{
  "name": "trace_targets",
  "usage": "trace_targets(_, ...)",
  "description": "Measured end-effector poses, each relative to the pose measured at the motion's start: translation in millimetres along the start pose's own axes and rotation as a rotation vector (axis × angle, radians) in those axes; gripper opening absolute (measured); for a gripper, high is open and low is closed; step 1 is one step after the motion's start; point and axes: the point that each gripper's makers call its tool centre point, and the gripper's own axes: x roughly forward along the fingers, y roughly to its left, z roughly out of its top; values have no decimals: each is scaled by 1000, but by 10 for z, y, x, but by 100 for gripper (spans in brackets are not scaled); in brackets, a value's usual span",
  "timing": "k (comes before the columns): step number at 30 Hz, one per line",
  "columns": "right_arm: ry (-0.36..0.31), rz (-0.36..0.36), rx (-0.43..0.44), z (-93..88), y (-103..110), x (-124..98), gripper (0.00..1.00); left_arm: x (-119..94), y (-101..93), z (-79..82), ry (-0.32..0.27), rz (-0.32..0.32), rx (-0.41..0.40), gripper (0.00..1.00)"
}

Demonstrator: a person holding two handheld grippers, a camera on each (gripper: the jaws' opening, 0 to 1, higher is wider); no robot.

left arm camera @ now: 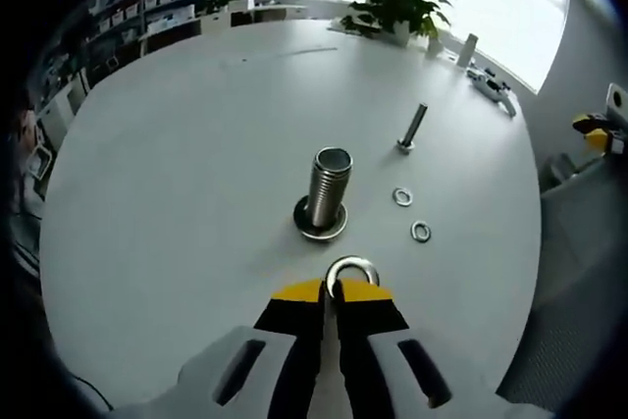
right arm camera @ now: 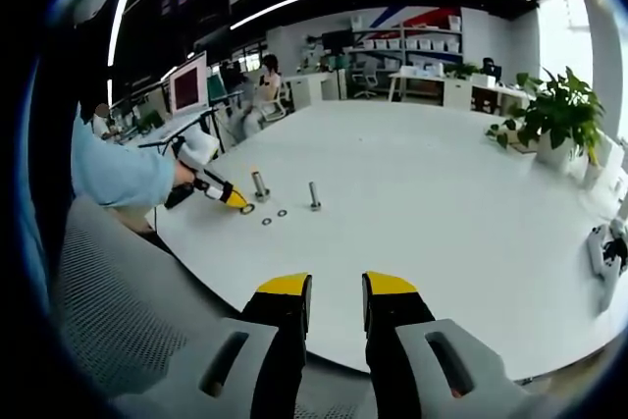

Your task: Place the washer onto the threaded stud by aligning its center hole with the stud, sliding it down to the base, and recovering from edge contact or off-axis alignment until the washer reaches the visible bottom stop.

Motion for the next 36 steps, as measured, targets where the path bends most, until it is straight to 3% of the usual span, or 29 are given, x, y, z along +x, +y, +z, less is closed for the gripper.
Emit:
trace_targets(5,-1,-1,1,-7,-12,-9,23,18,1,-2,3,14,7,0)
trace_targets(8,-2,-1,1,-5,-8,-8,23,29,-43,-6,11,-16,-32,0)
trace_targets(11,-2,-1,1,-7,-7,-6,23,34,-40,3,15,1,13,1)
trace_targets(14,-1,-1,1,-9,-8,-7,23,51,-104,33,1,-17,14,9)
trace_targets(18,-2,-2,3,-14,-18,-12,23,79,-113,45,-2,-21,49,9)
trace_targets(22,-2,-2,2,-12,-13,-10,23,73,-111,40,-3,-13,142,7)
trace_targets(26,-2,-2,3,-11,-11,-7,23,85,-158,74,-40,-7,285,8)
trace_targets(28,-2,-2,4,-13,-14,-7,23,91,-192,64,-36,-11,288,9)
trace_targets(29,-3,-3,4,-8,-11,-6,23,52,-300,-107,55,-76,301,11)
trace_targets(30,-3,-3,4,-6,-10,-5,23,53,-229,68,-38,-20,371,11)
trace_targets(36,-4,-3,4,0,-10,-1,23,119,-269,43,13,-36,355,3)
